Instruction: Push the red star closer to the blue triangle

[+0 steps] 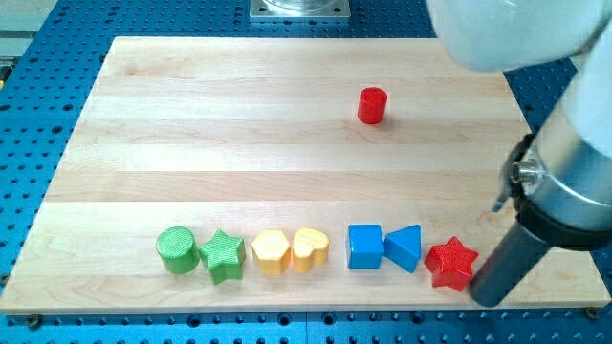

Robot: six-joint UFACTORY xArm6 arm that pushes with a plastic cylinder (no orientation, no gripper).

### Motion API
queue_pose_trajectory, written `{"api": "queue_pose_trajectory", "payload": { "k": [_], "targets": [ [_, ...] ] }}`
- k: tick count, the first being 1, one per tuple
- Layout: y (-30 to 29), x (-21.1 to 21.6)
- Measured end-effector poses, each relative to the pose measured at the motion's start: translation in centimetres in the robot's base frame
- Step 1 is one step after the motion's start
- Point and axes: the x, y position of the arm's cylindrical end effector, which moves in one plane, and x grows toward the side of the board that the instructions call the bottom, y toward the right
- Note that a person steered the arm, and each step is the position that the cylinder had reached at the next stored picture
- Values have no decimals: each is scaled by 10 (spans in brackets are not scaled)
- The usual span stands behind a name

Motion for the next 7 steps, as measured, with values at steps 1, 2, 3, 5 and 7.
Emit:
{"api": "queue_pose_trajectory", "payload": {
  "k": [1,2,3,5,7],
  "targets": [
    [-17,-1],
    [-17,-1],
    [-15,-1],
    [-4,-32],
    [39,-78]
  ]
}}
